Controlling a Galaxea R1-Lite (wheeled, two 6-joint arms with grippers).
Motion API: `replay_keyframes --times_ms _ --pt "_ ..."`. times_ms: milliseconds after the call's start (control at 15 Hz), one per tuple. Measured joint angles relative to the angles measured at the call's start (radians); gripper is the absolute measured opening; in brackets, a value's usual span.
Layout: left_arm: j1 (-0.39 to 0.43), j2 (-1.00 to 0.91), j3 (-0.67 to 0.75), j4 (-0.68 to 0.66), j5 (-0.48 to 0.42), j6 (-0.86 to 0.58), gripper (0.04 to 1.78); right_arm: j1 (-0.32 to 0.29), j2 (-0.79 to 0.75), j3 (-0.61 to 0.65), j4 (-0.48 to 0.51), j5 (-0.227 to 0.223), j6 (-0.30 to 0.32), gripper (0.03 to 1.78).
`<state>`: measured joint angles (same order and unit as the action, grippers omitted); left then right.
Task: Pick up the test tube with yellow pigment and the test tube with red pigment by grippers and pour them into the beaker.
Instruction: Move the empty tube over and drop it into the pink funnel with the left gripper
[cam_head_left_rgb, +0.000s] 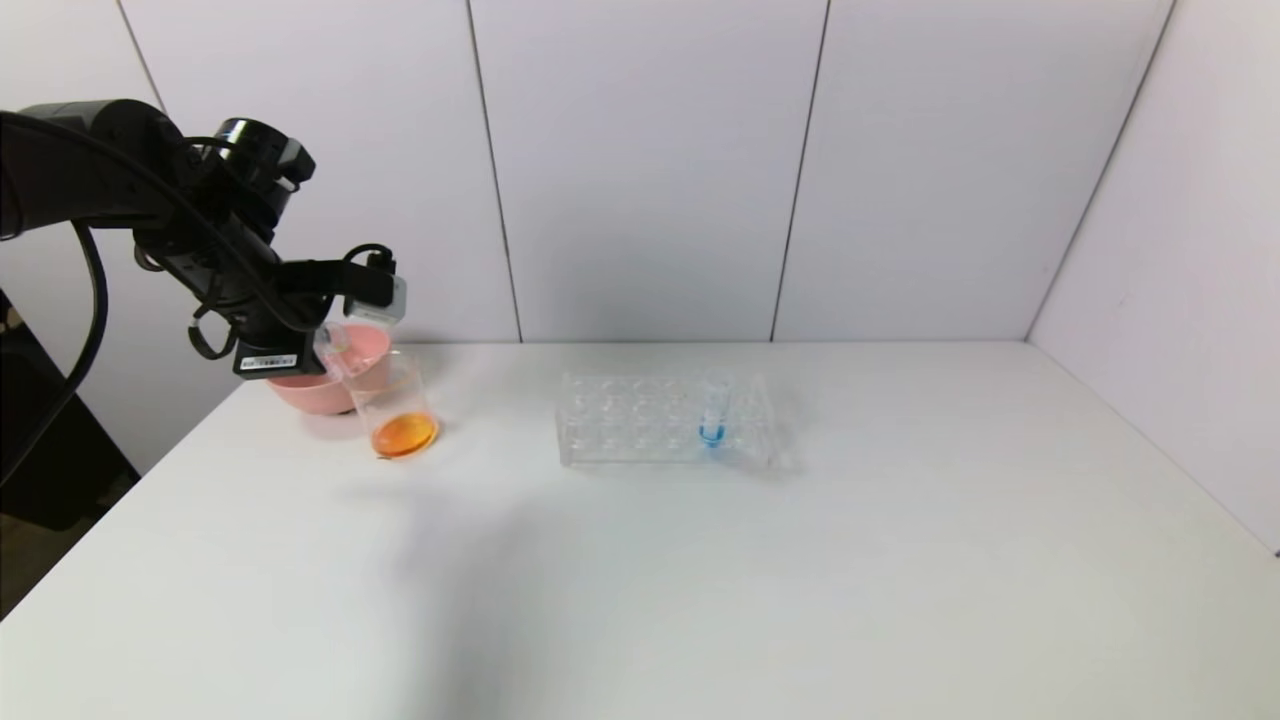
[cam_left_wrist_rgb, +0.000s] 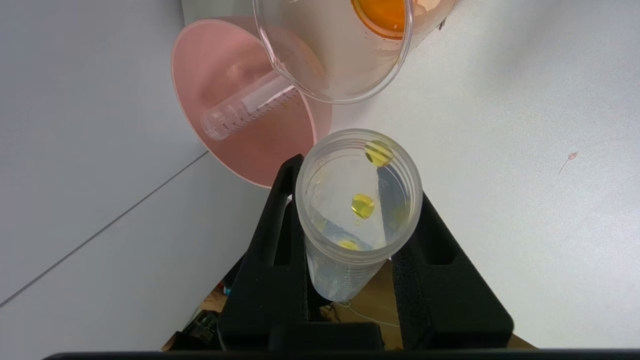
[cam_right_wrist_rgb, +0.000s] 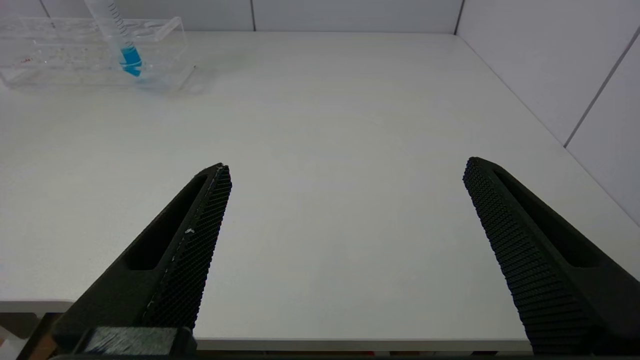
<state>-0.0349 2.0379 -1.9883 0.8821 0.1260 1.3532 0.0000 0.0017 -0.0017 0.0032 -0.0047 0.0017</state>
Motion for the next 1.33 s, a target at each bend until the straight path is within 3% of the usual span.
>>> replay_keyframes --times_ms 733,1333 --pt "-0.002 0.016 -0.001 0.000 0.018 0.011 0.49 0.000 0.000 0.000 0.000 0.000 0.000 1.70" --pt "-0.010 0.052 -0.007 -0.010 0.093 0.007 0.49 0.000 0.000 0.000 0.000 0.000 0.000 1.70"
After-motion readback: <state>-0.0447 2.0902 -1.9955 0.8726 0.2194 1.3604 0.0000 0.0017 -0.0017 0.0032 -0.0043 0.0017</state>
